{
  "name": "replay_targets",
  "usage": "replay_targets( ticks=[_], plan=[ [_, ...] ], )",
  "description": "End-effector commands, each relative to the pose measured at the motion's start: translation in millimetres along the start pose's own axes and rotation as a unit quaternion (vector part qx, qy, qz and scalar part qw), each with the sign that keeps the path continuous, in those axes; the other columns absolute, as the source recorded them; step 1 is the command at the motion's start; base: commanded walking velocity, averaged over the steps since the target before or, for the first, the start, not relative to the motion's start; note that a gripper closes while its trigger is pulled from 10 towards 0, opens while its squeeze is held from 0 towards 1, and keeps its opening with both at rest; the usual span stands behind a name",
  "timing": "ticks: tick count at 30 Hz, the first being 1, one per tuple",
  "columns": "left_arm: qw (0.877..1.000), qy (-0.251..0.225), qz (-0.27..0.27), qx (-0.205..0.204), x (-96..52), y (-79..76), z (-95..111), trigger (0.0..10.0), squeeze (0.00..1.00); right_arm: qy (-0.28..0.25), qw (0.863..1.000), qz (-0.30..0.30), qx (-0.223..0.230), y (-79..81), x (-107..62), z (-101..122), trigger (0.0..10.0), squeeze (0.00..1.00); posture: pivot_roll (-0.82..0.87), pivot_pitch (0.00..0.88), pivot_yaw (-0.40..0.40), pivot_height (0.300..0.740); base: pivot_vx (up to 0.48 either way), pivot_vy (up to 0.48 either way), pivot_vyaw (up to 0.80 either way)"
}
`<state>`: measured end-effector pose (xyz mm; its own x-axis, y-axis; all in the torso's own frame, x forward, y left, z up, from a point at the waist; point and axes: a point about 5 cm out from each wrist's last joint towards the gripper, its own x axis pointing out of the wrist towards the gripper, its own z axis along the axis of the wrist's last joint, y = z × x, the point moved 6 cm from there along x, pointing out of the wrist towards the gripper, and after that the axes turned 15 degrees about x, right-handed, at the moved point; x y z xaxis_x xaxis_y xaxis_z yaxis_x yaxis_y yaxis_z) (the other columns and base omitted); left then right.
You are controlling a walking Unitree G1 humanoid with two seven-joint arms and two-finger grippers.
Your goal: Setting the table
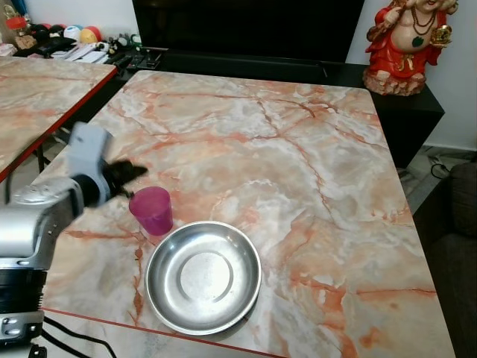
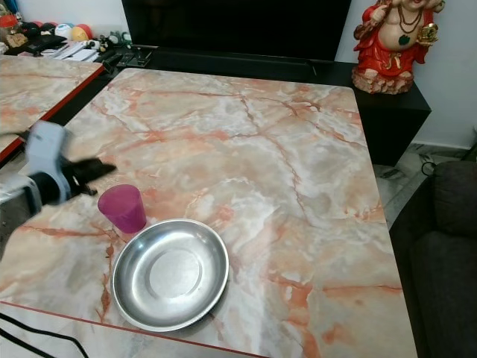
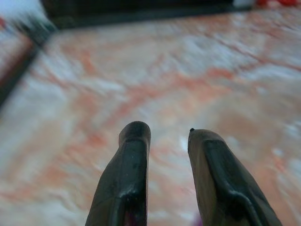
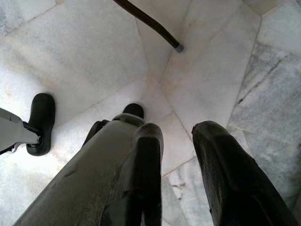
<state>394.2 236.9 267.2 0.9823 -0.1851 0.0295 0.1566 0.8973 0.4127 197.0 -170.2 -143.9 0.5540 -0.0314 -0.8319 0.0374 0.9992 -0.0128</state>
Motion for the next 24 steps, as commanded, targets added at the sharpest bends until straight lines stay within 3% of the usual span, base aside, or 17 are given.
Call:
replay_targets(
  ticks=[1,5,6,7,15,24],
  plan=[
    [0.998,-0.021,0.049,0.026,-5.3,8.3,3.7,10.0,0.0,0.016,1.0,-0.001,0.004,-0.6,-1.4,-10.1,10.0,0.0,0.06,0.142,0.019,0.74,0.0,0.0,0.0],
    [0.989,-0.045,0.132,0.047,-15.1,11.7,-1.1,10.0,0.0,0.016,1.0,-0.002,0.006,-0.7,-1.6,-10.7,10.0,0.0,0.05,0.135,0.023,0.74,0.0,0.0,0.0],
    [0.987,-0.064,0.141,0.048,-18.1,3.5,-0.9,10.0,0.0,0.016,1.0,-0.003,0.005,-1.1,-1.6,-10.9,10.0,0.0,0.05,0.134,0.021,0.74,0.0,0.0,0.0],
    [0.986,-0.075,0.145,0.044,-19.9,-7.6,-2.3,10.0,0.0,0.017,1.0,-0.003,0.004,-1.4,-1.6,-10.9,10.0,0.0,0.04,0.135,0.018,0.74,0.0,0.0,0.0],
    [0.985,-0.09,0.148,0.018,-20.8,-28.6,-8.4,10.0,0.0,0.014,1.0,-0.008,0.016,0.4,-1.8,-11.6,10.0,0.0,0.0,0.127,0.043,0.74,0.0,0.0,0.0],
    [0.979,-0.1,0.176,-0.008,-15.7,-18.1,-7.6,10.0,0.0,0.019,1.0,-0.006,0.022,4.6,-2.1,-14.6,10.0,0.0,0.0,0.111,0.06,0.74,0.0,0.427,0.0]
  ],
)
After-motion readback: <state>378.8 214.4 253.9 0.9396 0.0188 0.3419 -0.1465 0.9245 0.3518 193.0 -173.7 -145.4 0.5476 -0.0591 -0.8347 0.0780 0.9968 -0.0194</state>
